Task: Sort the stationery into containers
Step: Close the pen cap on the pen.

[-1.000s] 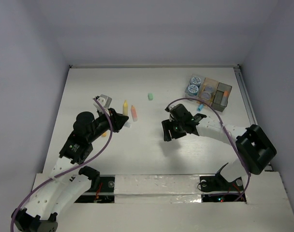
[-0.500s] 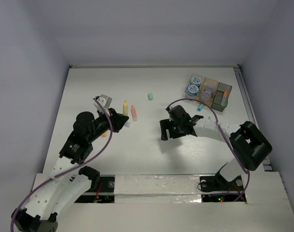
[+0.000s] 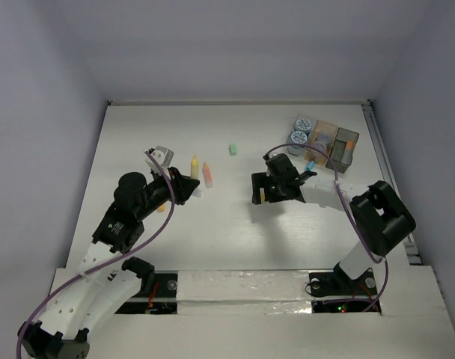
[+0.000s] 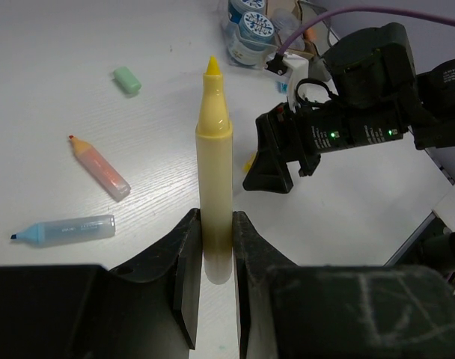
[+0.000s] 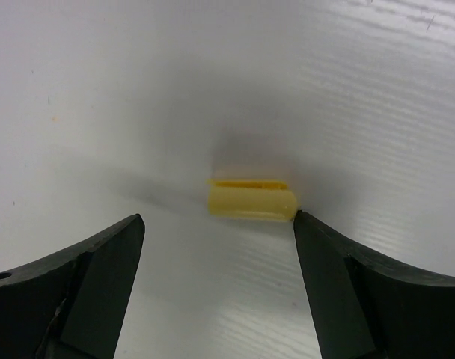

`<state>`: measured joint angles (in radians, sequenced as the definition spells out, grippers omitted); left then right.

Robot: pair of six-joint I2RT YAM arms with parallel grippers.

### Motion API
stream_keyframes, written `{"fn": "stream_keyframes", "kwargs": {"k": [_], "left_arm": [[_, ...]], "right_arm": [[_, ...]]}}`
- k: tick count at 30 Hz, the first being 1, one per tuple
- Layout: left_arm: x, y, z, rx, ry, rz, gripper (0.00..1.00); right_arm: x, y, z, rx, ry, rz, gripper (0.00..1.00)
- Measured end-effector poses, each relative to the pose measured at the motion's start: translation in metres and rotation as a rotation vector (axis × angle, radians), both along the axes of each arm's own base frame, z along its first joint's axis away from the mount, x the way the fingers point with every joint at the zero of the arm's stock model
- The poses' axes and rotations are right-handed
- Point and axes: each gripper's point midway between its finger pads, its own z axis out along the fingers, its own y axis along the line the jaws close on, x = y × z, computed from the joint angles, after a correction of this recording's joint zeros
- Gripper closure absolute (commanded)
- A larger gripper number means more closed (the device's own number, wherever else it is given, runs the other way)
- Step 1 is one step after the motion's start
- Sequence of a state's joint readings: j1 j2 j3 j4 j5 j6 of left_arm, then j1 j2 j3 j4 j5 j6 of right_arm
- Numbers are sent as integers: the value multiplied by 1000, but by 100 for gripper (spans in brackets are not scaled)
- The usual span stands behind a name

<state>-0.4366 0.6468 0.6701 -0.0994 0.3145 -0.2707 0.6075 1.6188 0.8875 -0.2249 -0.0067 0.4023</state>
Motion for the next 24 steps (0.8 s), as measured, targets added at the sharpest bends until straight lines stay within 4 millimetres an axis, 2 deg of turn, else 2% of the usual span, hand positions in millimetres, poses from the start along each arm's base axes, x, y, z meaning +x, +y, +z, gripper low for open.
{"fn": "stream_keyframes", "kwargs": {"k": [9,13,16,20,24], "left_arm": [[0,0,1,-2,-3,0,100],[0,0,1,-2,-3,0,100],[0,0,1,-2,-4,0,100],[1,1,1,-2,-4,6,100],[1,1,1,-2,-4,6,100]], "right_arm": [[28,7,3,-8,-37,10,12],[32,5,8,-22,-53,-5,11],[27,-4,15,-35,-58,-28,11],[12,-13,34,-3,-82,-52,10],[-5,-11,39,59,-62,-45,9]]}}
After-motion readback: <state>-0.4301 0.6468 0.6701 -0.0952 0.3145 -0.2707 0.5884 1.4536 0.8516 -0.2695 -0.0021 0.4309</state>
